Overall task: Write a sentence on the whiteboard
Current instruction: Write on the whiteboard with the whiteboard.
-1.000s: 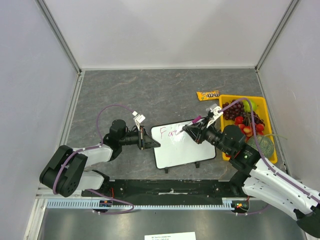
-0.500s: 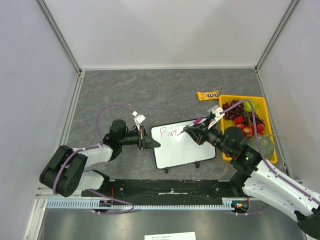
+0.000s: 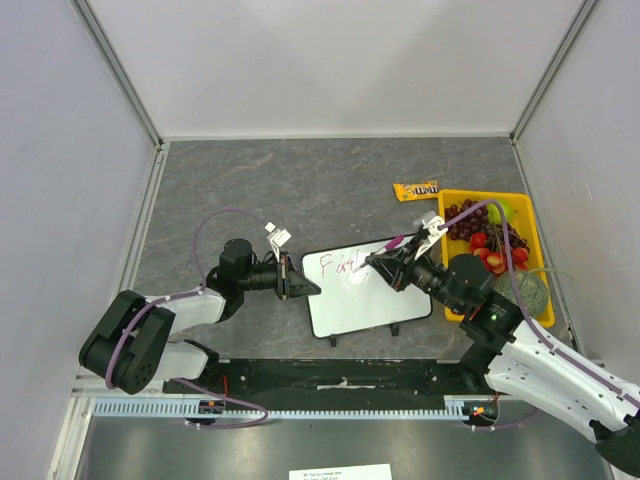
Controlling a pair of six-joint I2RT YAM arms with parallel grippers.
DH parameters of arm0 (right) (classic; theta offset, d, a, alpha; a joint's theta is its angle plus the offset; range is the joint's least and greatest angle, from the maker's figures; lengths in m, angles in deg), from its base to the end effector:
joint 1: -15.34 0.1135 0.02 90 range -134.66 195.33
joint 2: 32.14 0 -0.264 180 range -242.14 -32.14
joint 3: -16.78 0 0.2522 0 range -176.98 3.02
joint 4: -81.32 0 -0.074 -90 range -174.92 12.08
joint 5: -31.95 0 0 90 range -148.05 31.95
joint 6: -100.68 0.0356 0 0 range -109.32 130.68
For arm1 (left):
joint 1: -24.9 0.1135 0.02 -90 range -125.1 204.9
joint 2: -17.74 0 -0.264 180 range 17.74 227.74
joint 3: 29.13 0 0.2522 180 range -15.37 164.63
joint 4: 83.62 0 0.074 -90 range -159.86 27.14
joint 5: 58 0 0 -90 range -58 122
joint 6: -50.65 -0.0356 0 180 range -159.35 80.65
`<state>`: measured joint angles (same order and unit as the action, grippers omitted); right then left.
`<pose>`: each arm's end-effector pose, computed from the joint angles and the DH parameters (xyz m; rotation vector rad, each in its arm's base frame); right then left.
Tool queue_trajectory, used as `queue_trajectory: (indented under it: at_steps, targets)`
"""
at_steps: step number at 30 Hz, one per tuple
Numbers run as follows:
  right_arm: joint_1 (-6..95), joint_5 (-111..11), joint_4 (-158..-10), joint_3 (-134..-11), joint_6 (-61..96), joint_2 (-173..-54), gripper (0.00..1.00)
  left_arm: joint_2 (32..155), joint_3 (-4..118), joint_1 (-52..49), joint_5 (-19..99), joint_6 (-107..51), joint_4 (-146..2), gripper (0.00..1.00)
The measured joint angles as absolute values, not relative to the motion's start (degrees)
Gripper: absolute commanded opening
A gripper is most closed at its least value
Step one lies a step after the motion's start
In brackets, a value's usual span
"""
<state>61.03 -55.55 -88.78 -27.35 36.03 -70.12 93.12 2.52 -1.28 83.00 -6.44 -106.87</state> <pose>0.1190 0.1242 0.2958 -0.3401 1.6960 0.9718 0.1905 -0.1245 0.1609 0.5421 2.0303 -1.5105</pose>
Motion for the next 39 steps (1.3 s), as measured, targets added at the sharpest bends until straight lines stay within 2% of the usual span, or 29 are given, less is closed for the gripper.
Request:
queue_trajectory:
  at_steps: [39]
  targets:
    - [61.7,-55.6,-89.6,-26.7,35.9,-70.2,0.00,93.6,2.9,-1.3,83.2,-6.8,-106.4,0.02]
